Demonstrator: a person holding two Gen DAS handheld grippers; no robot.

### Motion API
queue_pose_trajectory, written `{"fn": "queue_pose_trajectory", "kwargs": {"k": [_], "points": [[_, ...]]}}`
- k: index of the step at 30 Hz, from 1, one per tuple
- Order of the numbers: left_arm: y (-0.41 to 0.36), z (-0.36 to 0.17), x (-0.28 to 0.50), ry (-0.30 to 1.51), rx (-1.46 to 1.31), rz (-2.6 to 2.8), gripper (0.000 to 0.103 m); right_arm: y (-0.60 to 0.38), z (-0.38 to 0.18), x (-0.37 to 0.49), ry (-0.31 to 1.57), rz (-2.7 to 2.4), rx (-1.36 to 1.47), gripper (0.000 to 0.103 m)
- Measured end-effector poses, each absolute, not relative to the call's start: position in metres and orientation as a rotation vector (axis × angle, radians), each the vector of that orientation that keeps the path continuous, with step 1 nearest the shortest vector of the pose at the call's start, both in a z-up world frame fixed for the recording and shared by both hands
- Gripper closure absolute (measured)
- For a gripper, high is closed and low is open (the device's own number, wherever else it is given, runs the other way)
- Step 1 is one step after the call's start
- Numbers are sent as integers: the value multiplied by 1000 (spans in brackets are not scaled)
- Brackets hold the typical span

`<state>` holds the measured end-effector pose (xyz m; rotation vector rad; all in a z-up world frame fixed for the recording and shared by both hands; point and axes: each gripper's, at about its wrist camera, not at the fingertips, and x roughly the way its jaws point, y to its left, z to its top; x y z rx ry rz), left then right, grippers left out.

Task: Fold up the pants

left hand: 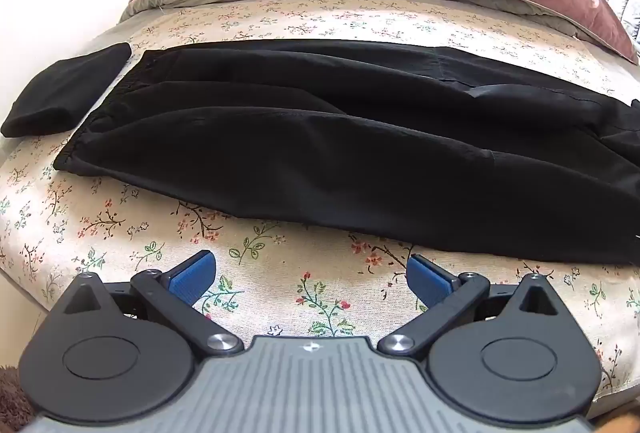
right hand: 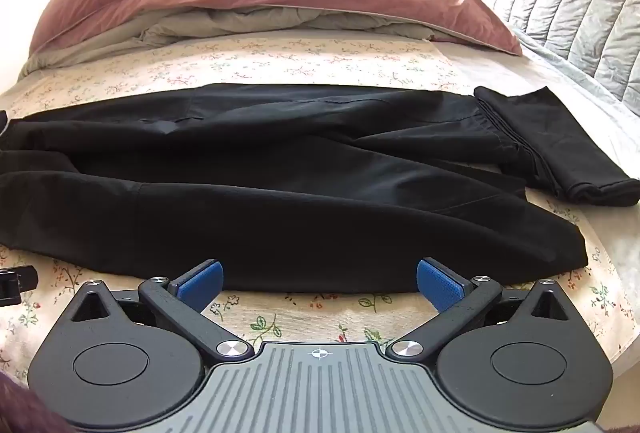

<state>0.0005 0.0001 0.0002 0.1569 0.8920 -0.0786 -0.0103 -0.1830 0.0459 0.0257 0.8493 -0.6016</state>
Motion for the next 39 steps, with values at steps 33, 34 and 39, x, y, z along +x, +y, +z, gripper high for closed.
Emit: {"fn": "queue_pose_trajectory", "kwargs": {"k": [33,34,39], "points": [[2,-4,1,881,148,-103,0,-192,41,-11,854,-631,24,0],[2,-4,1,881,149,-102,0,-192,41,-11,854,-632,22,0],[2,-4,1,882,148,-102,0,-192,40,-10,855,-633,20,0]]}}
